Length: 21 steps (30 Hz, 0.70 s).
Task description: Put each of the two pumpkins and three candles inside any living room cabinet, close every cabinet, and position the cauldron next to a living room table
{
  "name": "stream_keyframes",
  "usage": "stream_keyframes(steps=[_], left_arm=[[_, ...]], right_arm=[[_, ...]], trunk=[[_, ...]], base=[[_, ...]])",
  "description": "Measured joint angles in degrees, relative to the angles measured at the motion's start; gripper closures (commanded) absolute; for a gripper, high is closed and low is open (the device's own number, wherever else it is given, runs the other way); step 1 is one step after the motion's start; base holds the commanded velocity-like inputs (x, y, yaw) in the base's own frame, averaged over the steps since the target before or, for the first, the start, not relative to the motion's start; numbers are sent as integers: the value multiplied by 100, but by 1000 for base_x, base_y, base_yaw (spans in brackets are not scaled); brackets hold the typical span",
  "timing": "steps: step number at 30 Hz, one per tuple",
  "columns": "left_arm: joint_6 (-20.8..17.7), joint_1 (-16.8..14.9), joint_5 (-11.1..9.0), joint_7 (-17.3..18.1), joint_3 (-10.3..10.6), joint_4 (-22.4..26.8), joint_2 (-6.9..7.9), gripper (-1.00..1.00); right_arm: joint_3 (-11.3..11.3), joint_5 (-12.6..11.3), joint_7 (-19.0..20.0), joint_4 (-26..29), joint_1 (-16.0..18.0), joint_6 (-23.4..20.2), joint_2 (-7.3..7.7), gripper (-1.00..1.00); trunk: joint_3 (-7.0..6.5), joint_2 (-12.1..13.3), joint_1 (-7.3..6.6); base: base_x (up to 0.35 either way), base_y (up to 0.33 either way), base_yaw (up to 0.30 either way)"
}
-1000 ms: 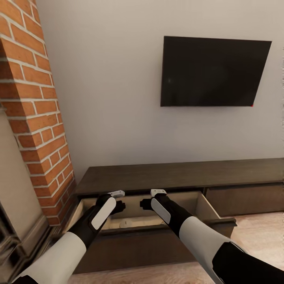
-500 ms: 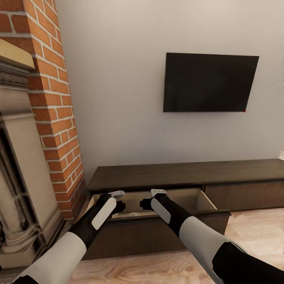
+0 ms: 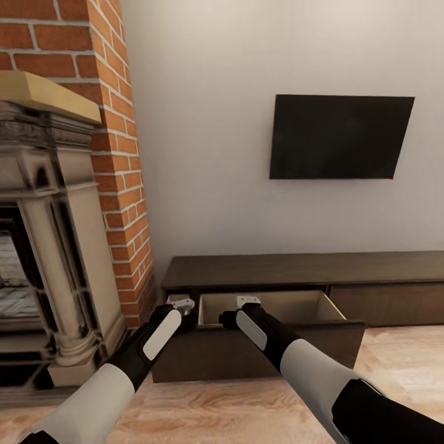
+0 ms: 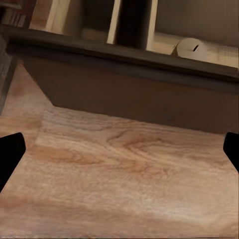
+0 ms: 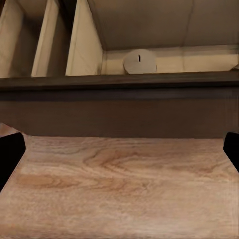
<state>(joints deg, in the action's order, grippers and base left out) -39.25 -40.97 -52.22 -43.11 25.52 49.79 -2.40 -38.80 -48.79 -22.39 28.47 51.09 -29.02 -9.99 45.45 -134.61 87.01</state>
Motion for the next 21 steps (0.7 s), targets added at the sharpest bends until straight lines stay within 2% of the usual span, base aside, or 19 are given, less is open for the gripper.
stream_keyframes(steps=[10,14,21], left_arm=[[34,39,-15,13,-8,-165,13,-100],[72,42,5,22,-11,-418,24,-100],[555,43,-11,24,-15,-896,41,-100]], right_arm=[[6,0,-1,0,-9,25,42,-100],[7,0,-1,-1,-9,33,44,-100],[7,0,-1,-9,-8,35,44,-100]], trunk=[[-180,401,-220],[-251,561,-310],[-377,842,-465]], base=[[-302,135,272],[-91,53,273],[-11,7,273]])
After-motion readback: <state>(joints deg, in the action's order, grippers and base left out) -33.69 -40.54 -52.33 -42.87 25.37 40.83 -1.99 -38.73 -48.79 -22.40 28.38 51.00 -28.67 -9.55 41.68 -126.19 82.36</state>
